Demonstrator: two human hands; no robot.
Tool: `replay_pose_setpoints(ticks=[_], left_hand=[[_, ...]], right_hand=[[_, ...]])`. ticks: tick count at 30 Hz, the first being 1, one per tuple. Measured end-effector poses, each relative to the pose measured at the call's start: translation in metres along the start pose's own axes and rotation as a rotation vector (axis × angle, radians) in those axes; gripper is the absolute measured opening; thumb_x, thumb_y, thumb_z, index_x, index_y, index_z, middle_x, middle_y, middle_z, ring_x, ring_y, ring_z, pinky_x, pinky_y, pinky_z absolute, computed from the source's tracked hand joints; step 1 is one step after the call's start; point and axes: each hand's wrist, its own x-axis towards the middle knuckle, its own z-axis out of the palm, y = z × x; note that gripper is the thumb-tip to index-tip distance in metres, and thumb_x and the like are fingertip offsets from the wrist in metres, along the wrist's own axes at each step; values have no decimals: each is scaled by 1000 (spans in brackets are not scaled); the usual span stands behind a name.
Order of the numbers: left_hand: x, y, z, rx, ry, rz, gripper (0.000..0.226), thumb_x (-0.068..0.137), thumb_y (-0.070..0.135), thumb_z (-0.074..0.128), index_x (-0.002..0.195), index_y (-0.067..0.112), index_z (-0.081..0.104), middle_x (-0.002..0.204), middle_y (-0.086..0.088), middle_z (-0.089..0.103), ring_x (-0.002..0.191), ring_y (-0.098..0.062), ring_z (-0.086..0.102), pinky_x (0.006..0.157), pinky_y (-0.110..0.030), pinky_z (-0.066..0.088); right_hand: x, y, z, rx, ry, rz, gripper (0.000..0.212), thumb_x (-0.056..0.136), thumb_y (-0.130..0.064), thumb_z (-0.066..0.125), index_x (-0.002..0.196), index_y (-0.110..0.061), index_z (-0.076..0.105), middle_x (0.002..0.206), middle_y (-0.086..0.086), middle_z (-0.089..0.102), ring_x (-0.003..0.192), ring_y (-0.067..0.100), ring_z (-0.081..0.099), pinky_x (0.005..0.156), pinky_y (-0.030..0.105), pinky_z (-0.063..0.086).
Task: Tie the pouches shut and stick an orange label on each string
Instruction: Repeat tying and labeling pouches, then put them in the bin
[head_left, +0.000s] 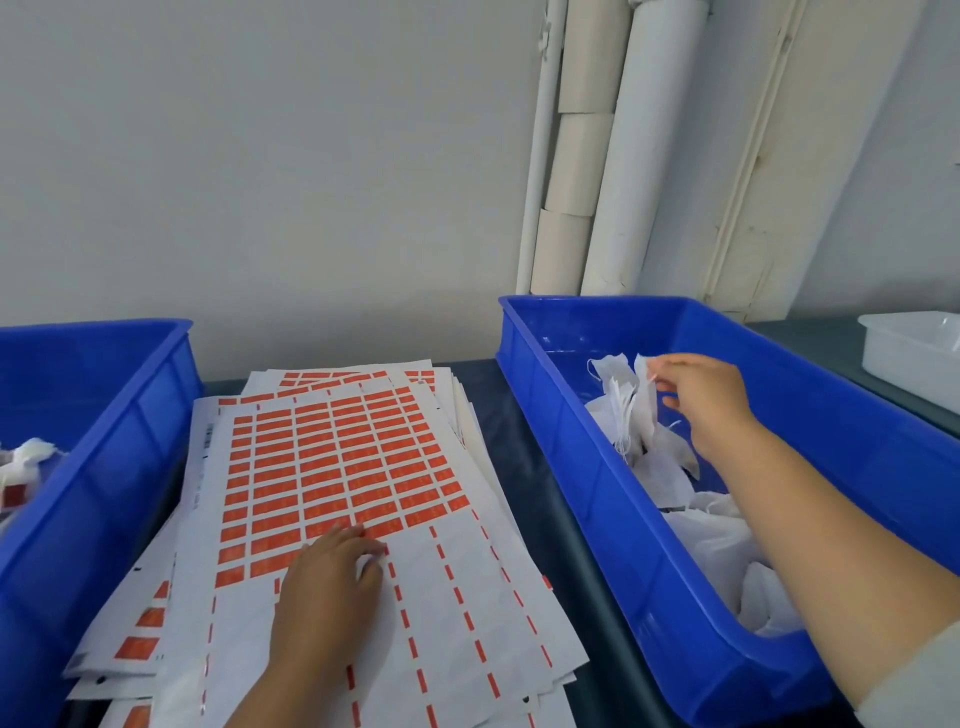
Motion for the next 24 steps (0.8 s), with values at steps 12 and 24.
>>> replay_pose_setpoints(ticks=[12, 24], left_hand=[[-4, 6, -7, -368, -65, -66, 24, 91, 32, 56, 114, 29, 63, 123, 11, 60, 112, -14, 56, 98, -36, 42], [1, 19, -20, -608, 240, -50, 38, 75, 24, 75, 101, 35, 49, 83, 18, 53, 69, -9, 55, 54, -7, 39]], right_hand=[[-143, -97, 65, 267, -391, -141, 11, 82, -14, 69, 72, -13, 72, 66, -1, 70, 64, 11, 63, 65, 26, 56], [-191, 8, 152, -74, -555, -38, 21, 87, -31, 68, 67, -35, 62, 73, -25, 62, 72, 5, 64, 54, 7, 45]])
